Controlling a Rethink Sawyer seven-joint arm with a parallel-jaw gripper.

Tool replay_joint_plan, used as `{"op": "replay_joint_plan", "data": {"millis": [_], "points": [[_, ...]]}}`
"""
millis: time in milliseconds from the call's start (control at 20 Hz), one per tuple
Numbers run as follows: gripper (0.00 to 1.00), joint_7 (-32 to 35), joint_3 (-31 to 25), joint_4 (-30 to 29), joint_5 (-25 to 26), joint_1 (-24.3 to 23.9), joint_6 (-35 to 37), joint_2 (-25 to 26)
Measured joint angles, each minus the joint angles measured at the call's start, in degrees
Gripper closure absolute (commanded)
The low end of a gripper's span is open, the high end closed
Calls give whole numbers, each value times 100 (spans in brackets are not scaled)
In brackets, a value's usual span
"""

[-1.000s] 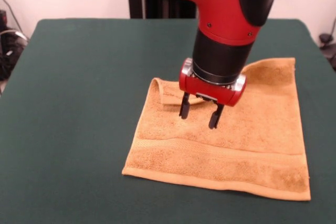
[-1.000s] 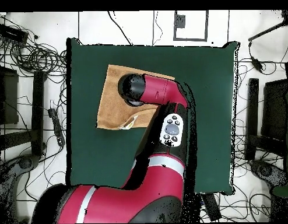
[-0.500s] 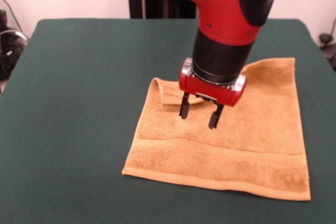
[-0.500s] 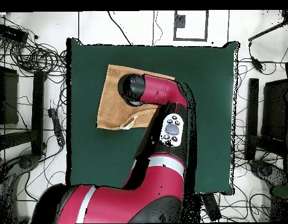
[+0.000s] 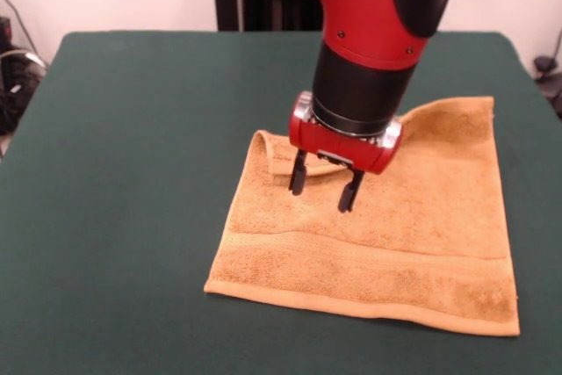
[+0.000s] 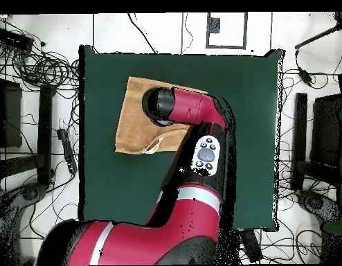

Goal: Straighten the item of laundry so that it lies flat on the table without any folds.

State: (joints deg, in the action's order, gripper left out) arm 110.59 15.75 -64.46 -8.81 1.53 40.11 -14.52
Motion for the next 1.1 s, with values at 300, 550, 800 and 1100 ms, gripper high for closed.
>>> {"op": "replay_joint_plan", "data": {"millis": [300,550,800,1100], "points": [[0,0,148,-22,5,3,0,-337],[0,0,220,-159,2,4,-27,-740],[0,0,226,-378,-1,12,-116,-1077],[0,0,258,-596,0,46,-188,-1332]]}}
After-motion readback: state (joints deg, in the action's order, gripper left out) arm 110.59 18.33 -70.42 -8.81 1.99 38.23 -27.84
